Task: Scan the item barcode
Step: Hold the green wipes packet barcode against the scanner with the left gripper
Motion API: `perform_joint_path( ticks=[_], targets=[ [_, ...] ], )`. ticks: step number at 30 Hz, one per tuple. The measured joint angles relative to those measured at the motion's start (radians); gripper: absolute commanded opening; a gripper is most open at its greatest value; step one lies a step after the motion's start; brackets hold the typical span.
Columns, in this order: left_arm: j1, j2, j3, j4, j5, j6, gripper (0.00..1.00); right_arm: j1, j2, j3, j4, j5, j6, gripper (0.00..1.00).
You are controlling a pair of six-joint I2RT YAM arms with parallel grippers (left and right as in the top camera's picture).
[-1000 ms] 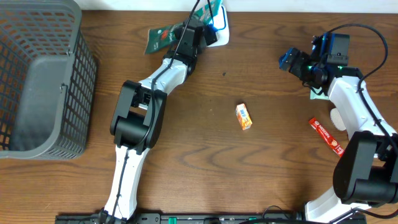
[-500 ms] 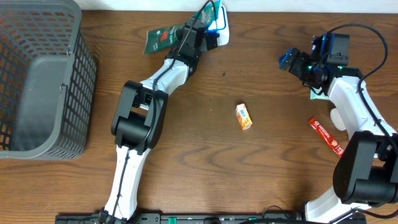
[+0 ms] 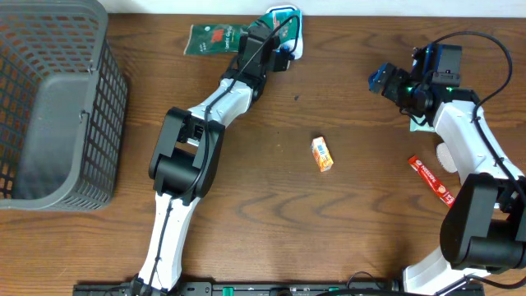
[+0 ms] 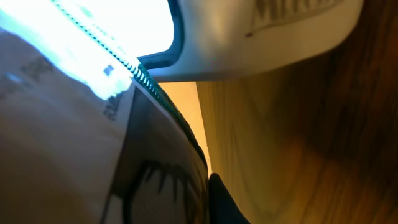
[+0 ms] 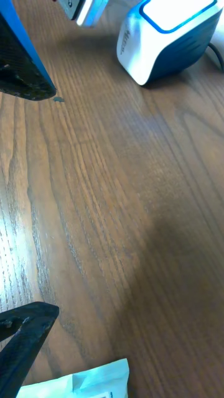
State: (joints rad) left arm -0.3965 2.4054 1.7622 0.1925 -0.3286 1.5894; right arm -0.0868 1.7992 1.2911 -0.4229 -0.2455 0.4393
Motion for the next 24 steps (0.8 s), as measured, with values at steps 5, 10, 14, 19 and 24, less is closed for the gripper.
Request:
perform_joint_path(
  ticks=[5,10,14,19,24],
  targets=[
    [0.0,0.0,0.0,0.003,-0.011,0.05,0.07,0.0,0.0,0.0,0.0,0.0,0.0,0.99],
    [0.0,0.0,0.0,0.031,-0.015,0.068,0.07,0.0,0.0,0.0,0.0,0.0,0.0,0.99],
    [0.003,0.0,0.0,0.08,-0.014,0.069,0.07,0.0,0.0,0.0,0.0,0.0,0.0,0.99],
    [0.008,0.0,0.0,0.086,-0.014,0.069,0.07,0.0,0.0,0.0,0.0,0.0,0.0,0.99],
    [0.015,0.0,0.0,0.087,-0.014,0.069,0.07,0.0,0.0,0.0,0.0,0.0,0.0,0.99]
  ],
)
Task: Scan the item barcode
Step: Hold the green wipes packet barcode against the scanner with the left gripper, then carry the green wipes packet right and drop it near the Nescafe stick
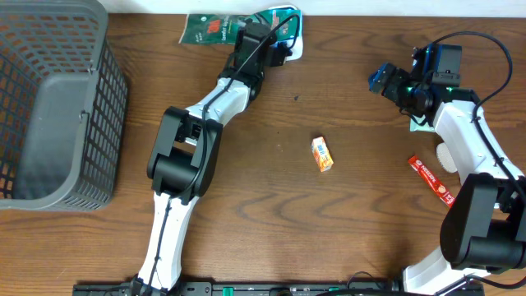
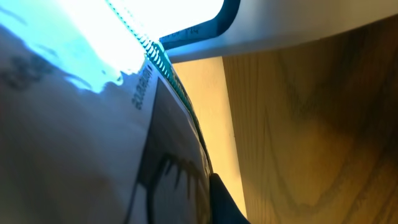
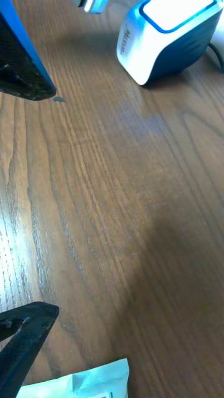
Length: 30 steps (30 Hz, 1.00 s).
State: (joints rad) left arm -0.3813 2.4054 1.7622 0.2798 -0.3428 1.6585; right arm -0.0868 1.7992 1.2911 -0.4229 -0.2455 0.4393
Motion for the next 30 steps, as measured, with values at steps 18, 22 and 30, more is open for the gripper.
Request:
perform_joint_path(
  ticks=[18,22,30],
  targets=[
    [-0.002,-0.006,0.0,-0.005,-0.003,-0.032,0.07,0.0,0.0,0.0,0.0,0.0,0.0,0.99],
    [-0.01,-0.071,-0.004,-0.127,-0.003,-0.071,0.07,0.0,0.0,0.0,0.0,0.0,0.0,0.99],
    [-0.048,-0.457,-0.004,-0.527,0.031,-0.364,0.07,0.0,0.0,0.0,0.0,0.0,0.0,0.99]
  ],
)
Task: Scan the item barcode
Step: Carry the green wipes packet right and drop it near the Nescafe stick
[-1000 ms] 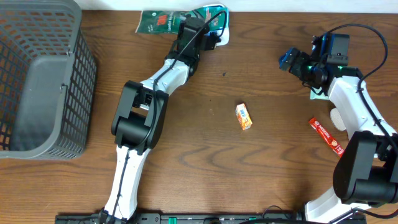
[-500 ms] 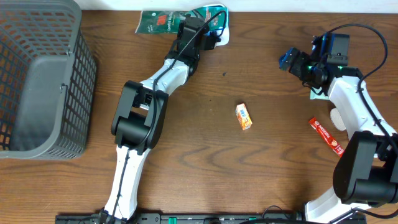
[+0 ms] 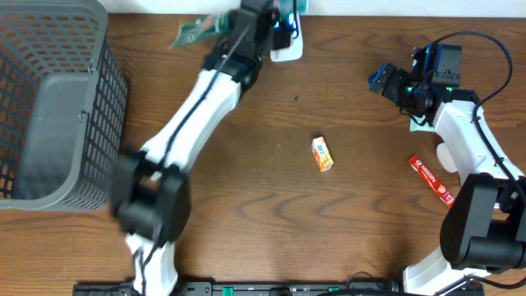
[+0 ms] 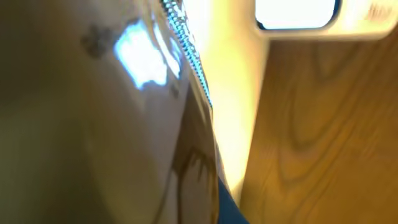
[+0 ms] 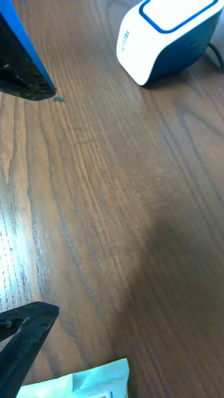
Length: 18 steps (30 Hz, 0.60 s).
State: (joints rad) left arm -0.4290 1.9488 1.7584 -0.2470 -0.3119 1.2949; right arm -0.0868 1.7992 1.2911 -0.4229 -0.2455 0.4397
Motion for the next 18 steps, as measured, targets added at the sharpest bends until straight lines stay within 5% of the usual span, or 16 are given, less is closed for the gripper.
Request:
perform_joint_path(
  ticks=[6,12,16,18],
  targets=[
    [-0.003,-0.285,0.004,-0.285,0.332,-0.453,0.07,0.0,0.0,0.0,-0.016,-0.022,0.0,0.99],
    [-0.011,-0.373,0.005,-0.346,0.649,-0.807,0.07,-0.016,-0.004,0.002,-0.066,-0.185,-0.037,0.65],
    [-0.013,-0.371,0.004,-0.323,0.76,-0.971,0.07,-0.085,-0.058,0.018,-0.193,-0.265,-0.071,0.65],
    [-0.015,-0.368,0.003,-0.27,0.801,-1.065,0.07,-0.135,-0.11,0.057,-0.296,-0.265,-0.09,0.74]
  ],
)
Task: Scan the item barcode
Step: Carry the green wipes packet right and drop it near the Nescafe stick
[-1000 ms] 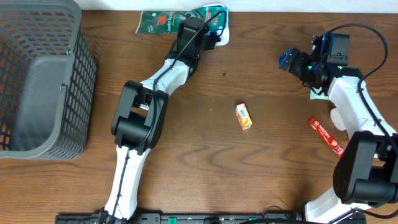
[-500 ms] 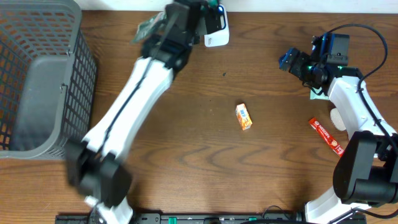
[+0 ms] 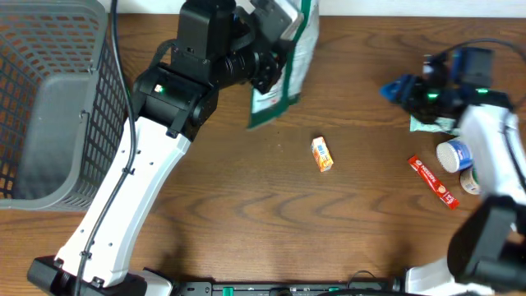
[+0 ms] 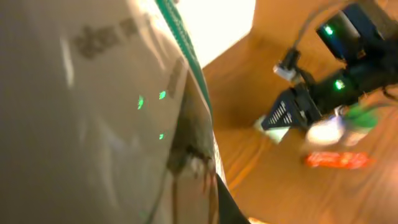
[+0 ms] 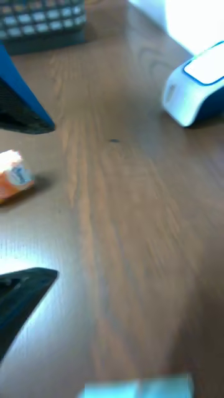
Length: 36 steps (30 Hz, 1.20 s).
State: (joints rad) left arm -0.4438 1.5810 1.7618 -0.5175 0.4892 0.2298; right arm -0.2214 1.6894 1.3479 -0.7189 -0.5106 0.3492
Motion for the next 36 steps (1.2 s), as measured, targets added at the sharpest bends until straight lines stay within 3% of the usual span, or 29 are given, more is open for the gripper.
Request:
perform_joint_path(
  ticks=[8,15,23,34,36],
  targets=[
    [-0.075,0.08,0.001,0.119,0.059,-0.459,0.07,-0.25,-0.277,0.251,-0.347,0.008,-0.044,0.87],
    [-0.248,0.366,0.001,0.206,0.05,-0.761,0.07,-0.337,-0.332,0.265,-0.475,0.013,-0.1,0.88],
    [-0.38,0.621,-0.002,0.267,-0.033,-0.856,0.08,-0.338,-0.313,0.262,-0.503,0.013,-0.146,0.88],
    [-0.484,0.634,-0.002,0.272,-0.219,-0.867,0.07,-0.338,-0.313,0.261,-0.521,0.013,-0.153,0.88],
    [-0.509,0.64,-0.002,0.277,-0.245,-0.869,0.11,-0.338,-0.313,0.261,-0.523,0.013,-0.154,0.88]
  ],
)
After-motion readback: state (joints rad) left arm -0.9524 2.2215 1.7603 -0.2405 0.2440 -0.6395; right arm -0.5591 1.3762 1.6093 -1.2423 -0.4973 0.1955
